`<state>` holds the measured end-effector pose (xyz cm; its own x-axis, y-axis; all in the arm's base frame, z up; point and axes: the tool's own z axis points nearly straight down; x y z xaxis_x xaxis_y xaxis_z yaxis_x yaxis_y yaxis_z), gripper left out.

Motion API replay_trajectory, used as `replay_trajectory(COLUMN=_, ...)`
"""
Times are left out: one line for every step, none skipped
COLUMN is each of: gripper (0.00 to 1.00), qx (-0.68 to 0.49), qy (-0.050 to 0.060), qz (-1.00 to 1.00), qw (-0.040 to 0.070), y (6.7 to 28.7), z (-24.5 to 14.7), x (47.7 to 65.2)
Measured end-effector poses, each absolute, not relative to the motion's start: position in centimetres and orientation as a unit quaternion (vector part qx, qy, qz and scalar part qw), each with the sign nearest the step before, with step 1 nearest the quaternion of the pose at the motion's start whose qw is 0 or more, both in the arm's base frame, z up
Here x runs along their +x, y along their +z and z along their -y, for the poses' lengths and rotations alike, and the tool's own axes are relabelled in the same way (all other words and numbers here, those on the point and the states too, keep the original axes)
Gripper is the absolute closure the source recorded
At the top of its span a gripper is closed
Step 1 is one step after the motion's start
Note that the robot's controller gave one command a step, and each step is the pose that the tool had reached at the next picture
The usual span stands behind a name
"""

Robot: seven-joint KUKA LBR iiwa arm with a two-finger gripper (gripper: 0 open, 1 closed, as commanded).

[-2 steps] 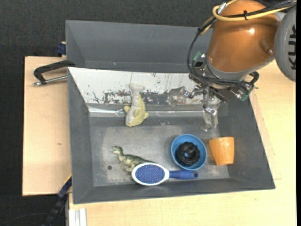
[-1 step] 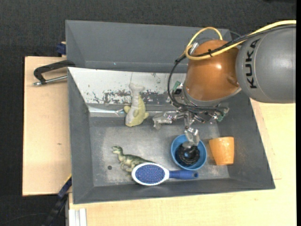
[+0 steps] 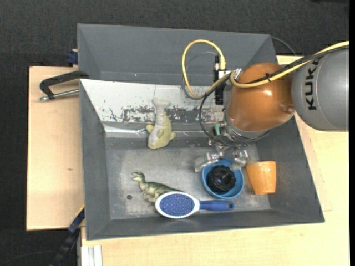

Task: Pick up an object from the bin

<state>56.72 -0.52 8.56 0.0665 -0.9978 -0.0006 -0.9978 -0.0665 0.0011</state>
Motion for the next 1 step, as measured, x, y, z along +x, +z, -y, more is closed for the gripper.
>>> replay_trajectory(gripper=1.0, qx=0.73, qy=0.0, qz=0.684, qw=-0.002, y=8.75, z=0.37, x=56.84)
